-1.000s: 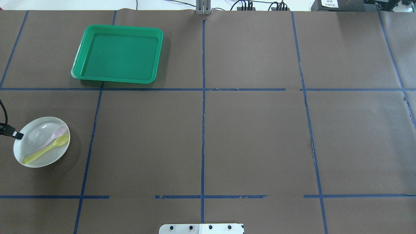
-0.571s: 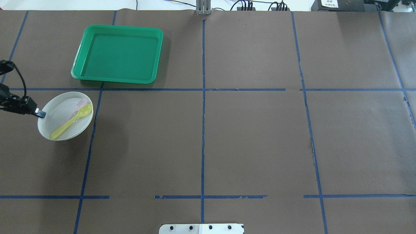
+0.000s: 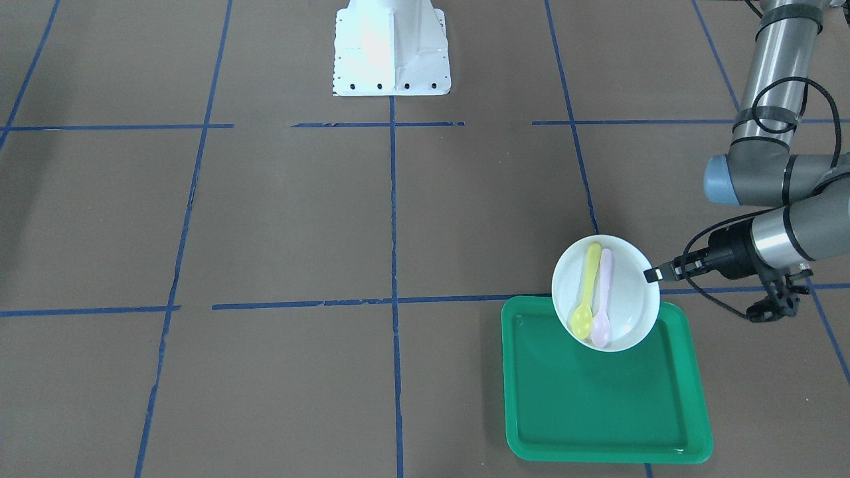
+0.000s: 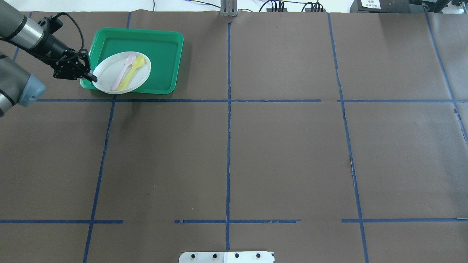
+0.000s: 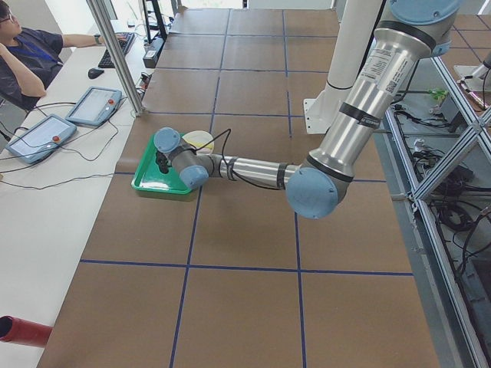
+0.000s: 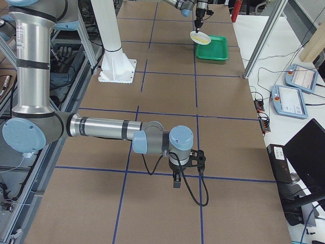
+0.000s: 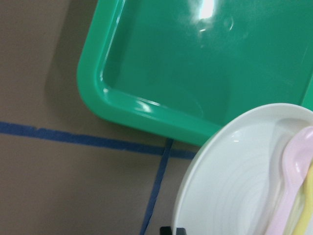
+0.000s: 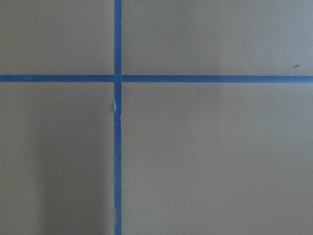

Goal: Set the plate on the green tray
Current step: 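Carry the plate with the left gripper onto the green tray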

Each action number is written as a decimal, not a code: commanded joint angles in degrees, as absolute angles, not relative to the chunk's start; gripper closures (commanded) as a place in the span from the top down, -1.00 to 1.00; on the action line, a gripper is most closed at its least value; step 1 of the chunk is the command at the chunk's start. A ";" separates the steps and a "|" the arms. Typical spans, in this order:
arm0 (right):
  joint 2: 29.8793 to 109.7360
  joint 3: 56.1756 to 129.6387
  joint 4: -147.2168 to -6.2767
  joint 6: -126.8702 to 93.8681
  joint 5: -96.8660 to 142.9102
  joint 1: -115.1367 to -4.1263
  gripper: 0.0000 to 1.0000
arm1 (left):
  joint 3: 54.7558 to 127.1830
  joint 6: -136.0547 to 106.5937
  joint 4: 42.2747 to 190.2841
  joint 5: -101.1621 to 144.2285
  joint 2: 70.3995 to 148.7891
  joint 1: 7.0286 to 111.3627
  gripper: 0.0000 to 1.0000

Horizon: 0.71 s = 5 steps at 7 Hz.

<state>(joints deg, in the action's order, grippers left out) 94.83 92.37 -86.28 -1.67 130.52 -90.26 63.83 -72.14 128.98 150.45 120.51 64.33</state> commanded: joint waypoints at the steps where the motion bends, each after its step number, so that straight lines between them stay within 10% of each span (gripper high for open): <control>1: 94.83 92.37 -86.31 -1.67 130.52 -90.26 1.00 | 53.66 -78.62 126.56 142.27 129.08 64.60 -1.00; 4: 94.83 92.37 -86.31 -1.67 130.52 -90.26 1.00 | 52.21 -81.83 129.81 136.00 130.08 62.24 -0.88; 5: 94.83 92.37 -86.22 -1.67 130.52 -90.26 1.00 | 52.56 -81.83 129.81 135.88 130.08 61.36 -0.33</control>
<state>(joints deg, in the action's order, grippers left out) 94.84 92.37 -86.27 -1.67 130.52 -90.26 52.44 -81.58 129.59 137.36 129.98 62.62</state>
